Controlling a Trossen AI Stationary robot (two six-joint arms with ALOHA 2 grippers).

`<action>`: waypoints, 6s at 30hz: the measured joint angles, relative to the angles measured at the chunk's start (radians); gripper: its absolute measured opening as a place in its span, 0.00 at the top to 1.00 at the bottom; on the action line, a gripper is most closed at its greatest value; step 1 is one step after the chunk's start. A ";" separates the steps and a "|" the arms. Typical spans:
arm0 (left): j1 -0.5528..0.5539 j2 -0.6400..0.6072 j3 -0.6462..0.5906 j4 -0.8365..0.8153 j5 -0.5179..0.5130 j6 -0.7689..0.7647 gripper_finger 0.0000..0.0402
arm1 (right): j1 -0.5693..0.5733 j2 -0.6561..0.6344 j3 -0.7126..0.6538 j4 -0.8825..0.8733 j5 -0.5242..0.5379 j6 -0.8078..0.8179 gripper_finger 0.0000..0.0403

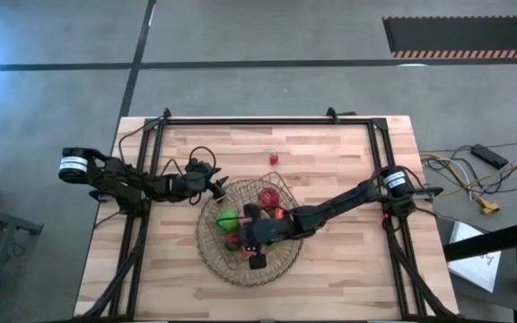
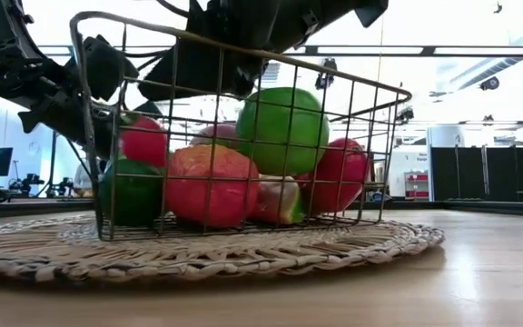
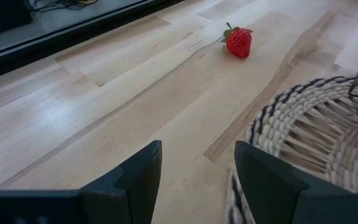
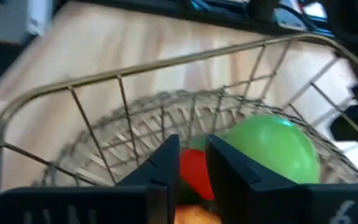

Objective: Build produce basket
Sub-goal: Put the strawberry into the gold wire basket, then return to Home Position

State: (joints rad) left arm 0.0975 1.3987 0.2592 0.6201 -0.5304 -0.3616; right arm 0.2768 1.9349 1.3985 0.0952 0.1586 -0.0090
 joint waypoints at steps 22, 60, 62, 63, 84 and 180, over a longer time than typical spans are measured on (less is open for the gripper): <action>0.000 0.000 -0.001 0.000 0.000 0.000 0.53 | -0.022 -0.397 0.040 -0.674 0.356 -0.029 0.82; 0.000 0.000 0.000 0.000 0.001 -0.026 0.53 | -0.811 -0.103 -0.409 0.133 -0.394 0.352 0.66; 0.000 0.000 0.000 0.000 0.001 -0.026 0.53 | -0.811 -0.103 -0.400 0.116 -0.394 0.354 0.68; 0.000 0.000 0.000 0.000 0.001 -0.026 0.53 | -0.811 -0.104 -0.397 0.107 -0.394 0.353 0.69; 0.000 0.000 0.000 -0.001 0.001 -0.026 0.53 | -0.720 -0.301 -0.398 0.023 -0.323 0.191 0.98; 0.000 0.000 -0.003 -0.001 0.000 -0.019 0.53 | -0.059 -0.742 -0.631 -0.060 0.135 0.124 0.84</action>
State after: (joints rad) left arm 0.0975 1.3991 0.2565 0.6193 -0.5301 -0.3809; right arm 0.2181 1.1926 0.7676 0.0353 0.2940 0.1148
